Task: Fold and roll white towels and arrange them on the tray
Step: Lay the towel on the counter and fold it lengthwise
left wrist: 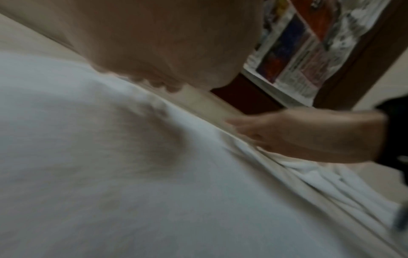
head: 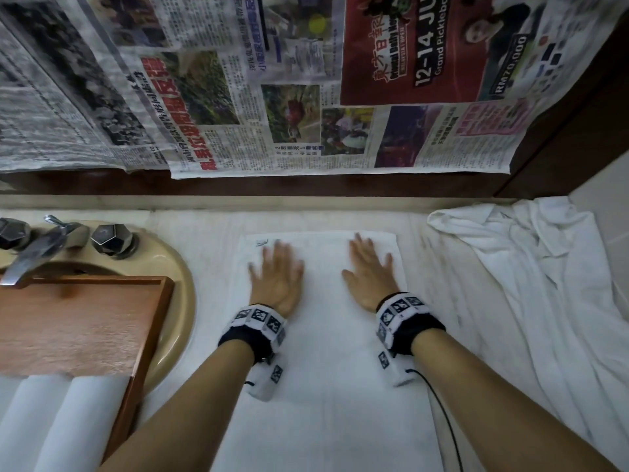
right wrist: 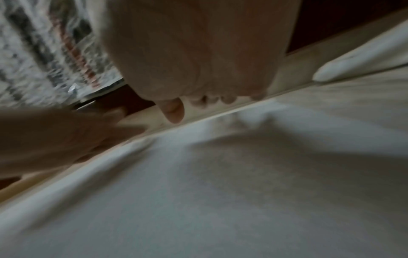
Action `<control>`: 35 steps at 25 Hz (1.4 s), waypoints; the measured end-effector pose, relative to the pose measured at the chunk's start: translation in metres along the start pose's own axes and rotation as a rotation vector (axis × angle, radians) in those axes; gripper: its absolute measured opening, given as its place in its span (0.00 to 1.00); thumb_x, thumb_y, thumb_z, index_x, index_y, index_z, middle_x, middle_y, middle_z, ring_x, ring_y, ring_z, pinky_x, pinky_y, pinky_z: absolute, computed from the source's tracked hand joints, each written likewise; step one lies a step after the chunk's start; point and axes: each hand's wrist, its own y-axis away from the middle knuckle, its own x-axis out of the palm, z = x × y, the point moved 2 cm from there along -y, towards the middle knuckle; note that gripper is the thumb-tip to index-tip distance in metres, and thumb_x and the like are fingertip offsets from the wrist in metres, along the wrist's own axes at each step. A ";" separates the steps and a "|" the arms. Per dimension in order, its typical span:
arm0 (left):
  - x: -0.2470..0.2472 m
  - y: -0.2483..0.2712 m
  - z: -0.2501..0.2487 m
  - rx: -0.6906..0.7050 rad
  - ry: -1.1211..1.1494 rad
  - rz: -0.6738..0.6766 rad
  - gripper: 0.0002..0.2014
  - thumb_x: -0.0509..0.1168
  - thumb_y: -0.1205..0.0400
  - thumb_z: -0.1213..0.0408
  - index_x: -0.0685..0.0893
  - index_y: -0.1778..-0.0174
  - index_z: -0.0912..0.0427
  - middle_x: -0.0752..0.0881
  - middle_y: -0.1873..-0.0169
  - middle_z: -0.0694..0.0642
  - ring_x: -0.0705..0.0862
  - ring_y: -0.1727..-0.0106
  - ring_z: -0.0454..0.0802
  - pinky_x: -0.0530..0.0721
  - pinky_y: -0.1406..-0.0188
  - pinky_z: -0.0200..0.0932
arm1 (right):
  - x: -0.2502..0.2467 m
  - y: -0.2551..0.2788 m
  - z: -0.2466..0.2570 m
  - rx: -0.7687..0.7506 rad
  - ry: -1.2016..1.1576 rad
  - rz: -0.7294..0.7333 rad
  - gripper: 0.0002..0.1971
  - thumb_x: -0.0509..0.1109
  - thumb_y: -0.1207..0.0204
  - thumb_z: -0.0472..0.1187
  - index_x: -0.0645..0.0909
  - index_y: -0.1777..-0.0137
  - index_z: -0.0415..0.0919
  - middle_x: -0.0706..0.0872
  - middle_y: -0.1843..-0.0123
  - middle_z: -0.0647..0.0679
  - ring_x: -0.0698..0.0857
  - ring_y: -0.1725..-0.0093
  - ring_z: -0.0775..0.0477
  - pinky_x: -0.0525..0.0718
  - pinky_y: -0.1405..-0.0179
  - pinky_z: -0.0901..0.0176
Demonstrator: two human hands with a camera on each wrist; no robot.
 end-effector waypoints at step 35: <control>0.014 0.066 0.081 -0.180 -0.144 -0.022 0.29 0.37 0.12 0.45 0.35 0.15 0.44 0.28 0.18 0.49 0.29 0.17 0.53 0.32 0.18 0.59 | 0.050 0.075 -0.044 0.308 0.060 0.035 0.35 0.39 0.15 0.62 0.26 0.17 0.51 0.21 0.19 0.54 0.24 0.19 0.49 0.29 0.26 0.22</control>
